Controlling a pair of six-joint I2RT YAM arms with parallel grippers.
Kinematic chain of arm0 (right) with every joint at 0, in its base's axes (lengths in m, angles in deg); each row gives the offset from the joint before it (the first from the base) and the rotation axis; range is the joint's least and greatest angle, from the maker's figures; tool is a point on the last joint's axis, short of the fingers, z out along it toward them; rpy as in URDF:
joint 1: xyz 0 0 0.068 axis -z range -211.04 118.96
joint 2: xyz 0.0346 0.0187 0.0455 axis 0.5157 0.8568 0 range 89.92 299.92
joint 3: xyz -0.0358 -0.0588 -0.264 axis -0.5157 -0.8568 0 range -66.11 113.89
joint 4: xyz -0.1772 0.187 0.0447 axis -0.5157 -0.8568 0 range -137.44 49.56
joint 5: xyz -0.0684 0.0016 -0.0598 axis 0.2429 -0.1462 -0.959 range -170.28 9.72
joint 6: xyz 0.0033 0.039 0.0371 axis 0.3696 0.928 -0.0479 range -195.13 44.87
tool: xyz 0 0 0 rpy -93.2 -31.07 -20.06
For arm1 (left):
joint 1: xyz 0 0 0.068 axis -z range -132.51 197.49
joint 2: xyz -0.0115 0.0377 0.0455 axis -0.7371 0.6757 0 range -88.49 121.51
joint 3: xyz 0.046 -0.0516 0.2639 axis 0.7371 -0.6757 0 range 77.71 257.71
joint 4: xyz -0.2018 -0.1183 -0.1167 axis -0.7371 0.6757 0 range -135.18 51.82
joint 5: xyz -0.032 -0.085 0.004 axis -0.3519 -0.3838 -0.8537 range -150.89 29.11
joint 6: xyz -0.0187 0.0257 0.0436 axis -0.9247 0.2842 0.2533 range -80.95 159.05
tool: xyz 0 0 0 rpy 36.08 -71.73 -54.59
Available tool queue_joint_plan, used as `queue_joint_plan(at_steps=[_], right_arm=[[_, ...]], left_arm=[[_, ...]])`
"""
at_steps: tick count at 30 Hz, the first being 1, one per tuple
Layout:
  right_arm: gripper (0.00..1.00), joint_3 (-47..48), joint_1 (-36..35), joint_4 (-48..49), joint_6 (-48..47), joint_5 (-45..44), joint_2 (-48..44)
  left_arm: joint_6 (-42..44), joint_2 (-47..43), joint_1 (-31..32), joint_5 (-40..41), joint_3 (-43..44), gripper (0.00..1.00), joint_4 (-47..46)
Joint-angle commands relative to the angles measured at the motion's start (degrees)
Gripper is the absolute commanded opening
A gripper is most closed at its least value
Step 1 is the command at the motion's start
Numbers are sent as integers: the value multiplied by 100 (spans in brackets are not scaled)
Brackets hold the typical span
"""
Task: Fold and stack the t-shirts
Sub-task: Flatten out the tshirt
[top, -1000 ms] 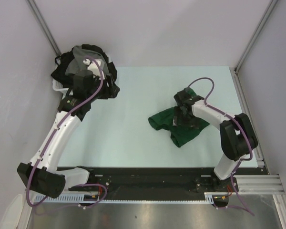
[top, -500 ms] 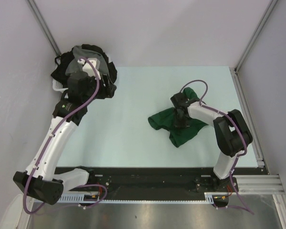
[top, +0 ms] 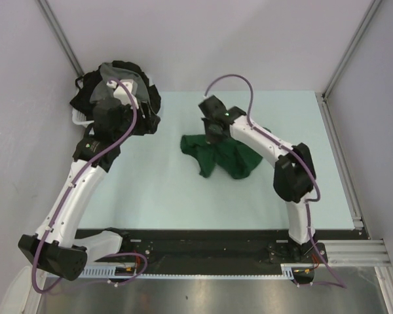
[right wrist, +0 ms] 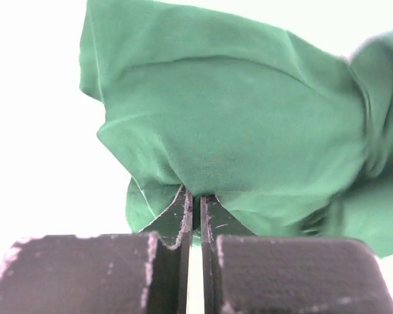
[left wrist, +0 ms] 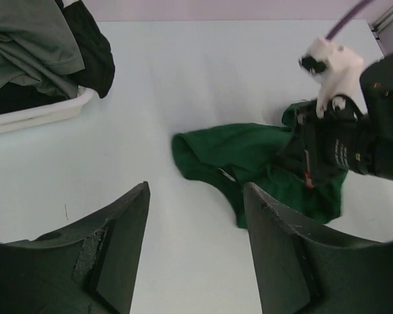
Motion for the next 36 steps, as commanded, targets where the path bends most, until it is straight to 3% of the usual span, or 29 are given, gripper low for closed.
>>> queue_joint_plan(at_steps=[1, 4, 12, 17, 21, 28, 32, 36], right_arm=[[0, 2650, -230, -685, -336, 44, 1037], [0, 4587, -248, -1503, -364, 132, 1988], [0, 4085, 279, -899, -416, 237, 1111], [0, 3602, 447, 31, -634, -68, 153], [0, 4100, 386, 631, -978, -273, -191], [0, 4778, -79, 2054, -935, 342, -270], [0, 5228, -150, 1714, -399, 905, 160], [0, 4658, -326, 950, -924, 547, 100]], left_arm=[[46, -78, 50, -18, -72, 65, -197], [99, -96, 50, -26, -54, 65, -144], [47, -105, 50, -131, -194, 66, -223], [-15, 9, 76, -229, -133, 66, -302], [29, 27, 111, -167, -28, 66, -294], [73, -17, 164, -97, -1, 66, -285], [73, -34, 182, -88, -1, 66, -259], [99, -69, 191, -62, -19, 66, -250]])
